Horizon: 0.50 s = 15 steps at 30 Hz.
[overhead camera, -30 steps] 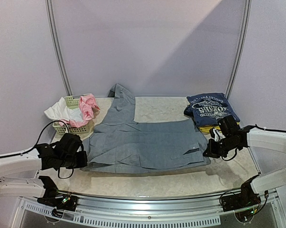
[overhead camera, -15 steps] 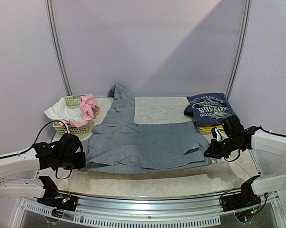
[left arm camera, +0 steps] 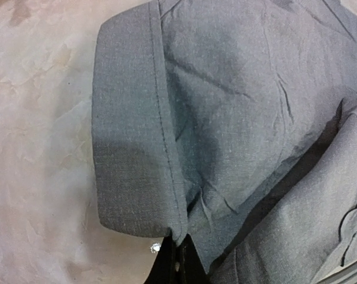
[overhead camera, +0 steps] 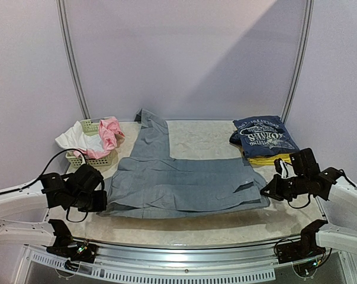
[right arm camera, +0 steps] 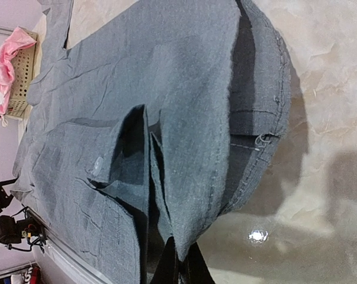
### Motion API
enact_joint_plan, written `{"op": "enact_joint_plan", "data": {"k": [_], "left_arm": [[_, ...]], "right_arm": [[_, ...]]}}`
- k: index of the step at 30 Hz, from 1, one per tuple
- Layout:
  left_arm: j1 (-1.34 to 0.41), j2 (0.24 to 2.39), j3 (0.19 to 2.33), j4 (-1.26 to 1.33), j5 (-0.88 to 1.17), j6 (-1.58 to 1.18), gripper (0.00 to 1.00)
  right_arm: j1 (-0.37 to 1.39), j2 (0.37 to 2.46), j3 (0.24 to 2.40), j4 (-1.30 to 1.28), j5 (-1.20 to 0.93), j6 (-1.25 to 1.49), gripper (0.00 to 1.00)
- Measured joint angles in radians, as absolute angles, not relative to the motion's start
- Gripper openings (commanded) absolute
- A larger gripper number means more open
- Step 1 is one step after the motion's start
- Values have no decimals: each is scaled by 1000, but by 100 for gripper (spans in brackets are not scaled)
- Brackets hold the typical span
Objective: Fold and stack the mixed laundry pile
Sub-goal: Move the 1/3-folded shirt to the center of the board.
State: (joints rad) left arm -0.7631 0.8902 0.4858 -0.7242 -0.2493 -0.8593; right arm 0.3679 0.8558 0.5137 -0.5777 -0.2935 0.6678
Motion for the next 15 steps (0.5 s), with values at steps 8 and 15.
{"op": "enact_joint_plan", "data": {"k": [8, 15], "left_arm": [[-770, 918, 485, -730, -248, -873, 22], [-770, 980, 487, -738, -294, -867, 62]], "right_arm": [[405, 919, 495, -588, -226, 709, 36], [405, 1006, 494, -551, -161, 732, 61]]}}
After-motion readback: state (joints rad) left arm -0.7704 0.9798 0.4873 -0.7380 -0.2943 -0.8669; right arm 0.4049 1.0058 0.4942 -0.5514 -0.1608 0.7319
